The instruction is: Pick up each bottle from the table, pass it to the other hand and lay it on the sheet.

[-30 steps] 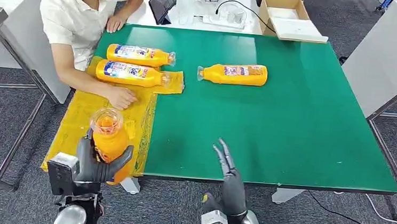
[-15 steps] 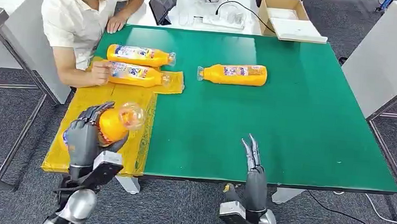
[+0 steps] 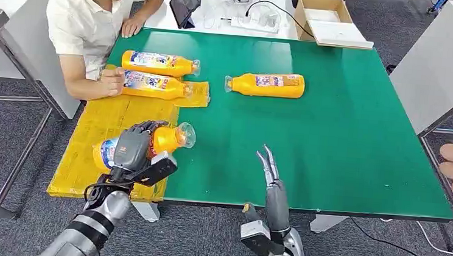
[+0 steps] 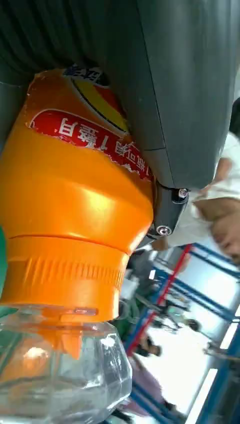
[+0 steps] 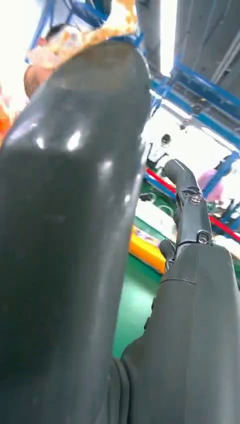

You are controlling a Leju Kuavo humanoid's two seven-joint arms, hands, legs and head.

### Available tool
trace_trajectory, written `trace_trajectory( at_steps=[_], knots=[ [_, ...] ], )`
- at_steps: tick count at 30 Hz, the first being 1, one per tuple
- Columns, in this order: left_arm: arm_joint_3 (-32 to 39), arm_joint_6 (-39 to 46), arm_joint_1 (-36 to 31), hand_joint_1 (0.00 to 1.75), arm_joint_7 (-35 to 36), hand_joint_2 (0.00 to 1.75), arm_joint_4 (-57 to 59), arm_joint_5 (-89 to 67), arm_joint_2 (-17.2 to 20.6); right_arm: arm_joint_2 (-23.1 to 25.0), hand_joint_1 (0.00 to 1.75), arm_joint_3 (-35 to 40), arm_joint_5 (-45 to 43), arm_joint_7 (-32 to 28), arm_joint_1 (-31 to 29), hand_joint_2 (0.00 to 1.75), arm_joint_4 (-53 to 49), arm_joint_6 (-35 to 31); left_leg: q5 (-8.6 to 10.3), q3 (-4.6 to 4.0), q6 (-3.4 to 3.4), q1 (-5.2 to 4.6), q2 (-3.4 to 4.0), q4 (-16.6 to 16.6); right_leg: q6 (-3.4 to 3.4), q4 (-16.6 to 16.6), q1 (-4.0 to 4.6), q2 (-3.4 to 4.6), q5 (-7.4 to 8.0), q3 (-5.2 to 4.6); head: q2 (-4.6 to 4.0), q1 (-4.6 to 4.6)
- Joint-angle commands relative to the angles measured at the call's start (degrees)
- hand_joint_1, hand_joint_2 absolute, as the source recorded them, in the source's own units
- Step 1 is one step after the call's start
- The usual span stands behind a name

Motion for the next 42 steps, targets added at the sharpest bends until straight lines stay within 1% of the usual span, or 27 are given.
trace_trajectory(
  at_steps=[1,3,6,11,12,13,14,15,17,22,23,24,26,28,29,30,31,32,33,34,35,37,38,39,40,41,42],
  knots=[
    [-2.2,1.1,-11.0,1.75,3.8,1.75,24.5,-3.2,0.7,0.8,0.00,3.6,-0.8,-1.3,-3.7,0.00,8.7,1.9,-0.03,0.18,-0.11,0.09,0.02,0.0,-0.11,-0.1,0.10,-0.04,-0.03,0.19,0.00,0.00],
    [-1.7,1.5,-12.9,1.75,5.6,1.75,28.0,-4.2,1.2,1.2,0.00,4.0,-1.3,-1.4,-3.8,0.00,9.5,2.0,-0.08,0.25,-0.14,0.11,0.08,0.0,-0.14,0.0,0.12,0.01,-0.06,0.24,0.00,0.02],
    [-2.4,-1.1,-14.9,1.75,7.7,1.75,30.9,-5.9,1.5,1.4,0.00,3.9,-2.0,-1.4,-3.8,0.00,10.3,1.9,-0.08,0.27,-0.14,0.12,0.18,0.0,-0.15,0.0,0.13,0.09,-0.04,0.24,0.00,0.00],
    [-3.4,-6.2,-16.7,1.75,12.3,1.75,33.5,-8.3,0.6,1.8,0.00,3.2,-3.2,-2.0,-4.9,0.00,11.8,1.8,-0.07,0.25,-0.13,0.10,0.20,0.0,-0.13,0.0,0.10,0.11,-0.02,0.21,0.00,0.00],
    [-3.3,-7.5,-16.9,1.68,13.7,1.75,34.0,-8.6,0.4,1.9,0.00,3.1,-3.4,-2.0,-5.0,0.00,12.0,1.7,-0.03,0.14,-0.08,0.07,0.11,0.0,-0.08,0.0,0.07,0.05,-0.01,0.12,0.00,0.00],
    [-3.3,-10.2,-17.4,1.29,15.9,1.75,34.8,-9.0,0.2,2.0,0.00,2.9,-3.5,-2.0,-5.2,0.00,12.4,1.6,-0.09,0.26,-0.13,0.12,0.17,0.0,-0.15,0.0,0.13,0.08,-0.04,0.24,0.00,0.02],
    [-3.3,-11.6,-17.5,0.33,17.2,1.75,35.1,-9.2,0.2,2.0,0.00,2.8,-3.6,-2.0,-5.3,0.00,12.6,1.7,-0.06,0.24,-0.10,0.08,0.13,0.0,-0.12,0.0,0.08,0.05,-0.03,0.22,0.00,0.02],
    [-2.9,-12.7,-17.7,0.00,17.8,1.75,35.2,-8.9,0.2,2.0,0.00,2.7,-3.5,-2.0,-5.3,0.00,12.7,1.4,-0.08,0.29,-0.12,0.11,0.17,0.0,-0.14,0.0,0.12,0.08,-0.04,0.27,0.00,0.02],
    [-1.6,-14.4,-17.3,0.00,17.4,1.75,34.9,-7.6,0.1,2.1,0.00,2.6,-3.5,-2.0,-5.3,0.00,13.1,1.3,-0.08,0.31,-0.11,0.09,0.18,-0.1,-0.12,0.0,0.10,0.10,-0.03,0.28,0.00,0.02],
    [-1.5,-14.4,-17.2,0.00,17.2,1.75,34.8,-7.5,0.2,2.1,0.00,2.6,-3.5,-2.0,-5.3,0.00,13.2,1.2,-0.06,0.33,-0.10,0.07,0.13,-0.1,-0.11,0.0,0.07,0.09,-0.03,0.30,-0.02,0.00],
    [0.1,-15.9,-16.8,0.00,16.1,1.75,34.3,-5.8,0.1,2.1,0.00,2.4,-3.6,-2.0,-5.2,0.00,13.3,1.1,-0.11,0.43,-0.15,0.10,0.22,-0.1,-0.16,-0.1,0.11,0.14,-0.04,0.40,-0.02,0.00],
    [1.8,-17.4,-16.5,0.00,14.8,1.75,33.9,-3.7,-0.2,2.1,0.00,2.3,-3.5,-2.0,-5.1,0.00,13.5,1.0,-0.07,0.38,-0.11,0.07,0.19,-0.1,-0.13,-0.1,0.08,0.12,-0.02,0.34,-0.02,0.02],
    [7.2,-20.8,-15.4,0.00,9.2,1.75,31.9,3.3,-1.1,2.0,0.00,2.1,-3.6,-2.0,-4.9,0.00,13.9,0.4,-0.09,0.42,-0.14,0.09,0.21,-0.1,-0.15,-0.1,0.10,0.13,-0.03,0.38,0.00,0.02],
    [7.8,-20.7,-15.0,0.00,7.7,1.75,30.9,4.3,-1.3,1.9,0.00,2.0,-3.6,-2.0,-4.8,0.00,13.9,0.2,-0.08,0.45,-0.13,0.09,0.18,-0.1,-0.15,-0.1,0.10,0.10,-0.04,0.41,-0.02,0.02],
    [9.1,-20.2,-13.6,0.00,3.9,1.75,28.3,7.0,-1.9,1.8,0.00,1.8,-3.8,-2.0,-4.3,0.00,13.6,-0.3,-0.12,0.53,-0.16,0.11,0.21,-0.1,-0.18,-0.1,0.13,0.11,-0.05,0.51,0.00,0.00],
    [9.6,-19.8,-12.9,0.00,2.2,1.75,26.8,8.6,-2.4,1.7,0.00,1.7,-3.9,-2.0,-4.0,0.00,13.4,-0.4,-0.03,0.40,-0.08,0.04,0.06,-0.1,-0.09,-0.1,0.05,0.02,-0.02,0.40,0.00,0.00],
    [9.3,-19.2,-12.0,0.00,0.7,1.75,24.9,9.6,-2.7,1.6,0.00,1.6,-3.8,-2.0,-3.7,0.00,13.1,-0.5,-0.08,0.56,-0.15,0.10,0.07,-0.1,-0.18,-0.1,0.11,-0.02,-0.06,0.58,-0.02,0.00],
    [8.7,-17.9,-10.2,0.00,-0.7,1.75,21.5,10.9,-3.3,1.5,0.00,1.4,-3.9,-2.0,-3.2,0.00,12.6,-0.6,-0.03,0.47,-0.07,0.04,-0.10,-0.1,-0.09,-0.1,0.04,-0.06,-0.05,0.50,0.00,0.00],
    [7.5,-16.3,-7.6,0.00,-2.1,1.75,16.3,12.8,-3.5,1.4,0.00,1.3,-3.9,-2.0,-2.6,0.00,11.9,-0.9,-0.05,0.57,-0.11,0.07,-0.07,-0.1,-0.14,-0.1,0.07,-0.05,-0.07,0.60,0.00,0.00],
    [7.0,-16.3,-6.2,0.00,-2.4,1.75,13.6,14.6,-3.6,1.3,0.00,1.2,-4.0,-2.0,-2.3,0.00,11.6,-1.0,-0.01,0.50,-0.06,0.02,-0.22,-0.1,-0.08,-0.1,0.01,-0.13,-0.06,0.54,0.00,0.02],
    [6.2,-16.5,-4.6,0.00,-2.0,1.75,10.3,16.0,-3.6,1.2,0.00,1.1,-4.0,-2.0,-1.9,0.00,11.1,-0.9,-0.06,0.57,-0.10,0.06,-0.16,-0.1,-0.13,-0.1,0.06,-0.12,-0.09,0.62,0.00,0.02],
    [6.6,-20.3,-0.7,0.00,-3.5,1.75,2.6,24.5,-3.7,1.0,0.00,0.9,-4.2,-2.0,-1.3,0.00,10.4,-1.4,-0.10,0.52,-0.11,0.06,-0.09,0.0,-0.15,-0.1,0.07,-0.07,-0.11,0.57,-0.02,0.02],
    [6.8,-22.7,2.3,0.00,-4.3,1.75,-3.8,30.7,-3.7,0.8,0.00,0.8,-4.4,-2.0,-0.8,0.00,10.1,-1.8,-0.09,0.47,-0.09,0.05,-0.08,0.0,-0.12,-0.1,0.05,-0.04,-0.09,0.51,-0.02,0.02],
    [5.3,-22.5,4.7,0.00,-4.2,1.75,-9.3,34.7,-2.7,0.7,0.00,0.6,-4.6,-2.0,-0.3,0.00,9.6,-2.4,-0.07,0.37,-0.07,0.00,-0.07,0.0,-0.08,0.0,0.01,-0.01,-0.06,0.41,-0.02,0.02],
    [2.8,-21.0,8.7,0.00,-5.0,1.75,-19.5,38.8,-0.8,0.2,0.00,0.4,-4.7,-1.8,0.5,0.00,9.0,-2.7,-0.15,0.46,-0.11,0.04,0.03,0.0,-0.13,0.0,0.05,0.03,-0.12,0.47,0.00,0.02],
    [2.0,-20.8,9.6,0.00,-4.1,1.75,-22.3,40.2,-0.1,0.1,0.00,0.3,-4.8,-1.9,0.7,0.00,8.8,-2.7,-0.12,0.38,-0.09,0.01,0.01,0.0,-0.11,0.0,0.02,0.02,-0.11,0.39,-0.02,0.02],
    [1.4,-21.2,11.8,0.00,-5.9,1.75,-28.6,43.9,1.0,-0.1,0.00,0.1,-4.9,-2.0,1.0,0.00,8.4,-2.8,-0.22,0.45,-0.13,0.05,0.10,0.0,-0.16,0.0,0.07,0.08,-0.18,0.44,-0.02,0.02]
  ],
)
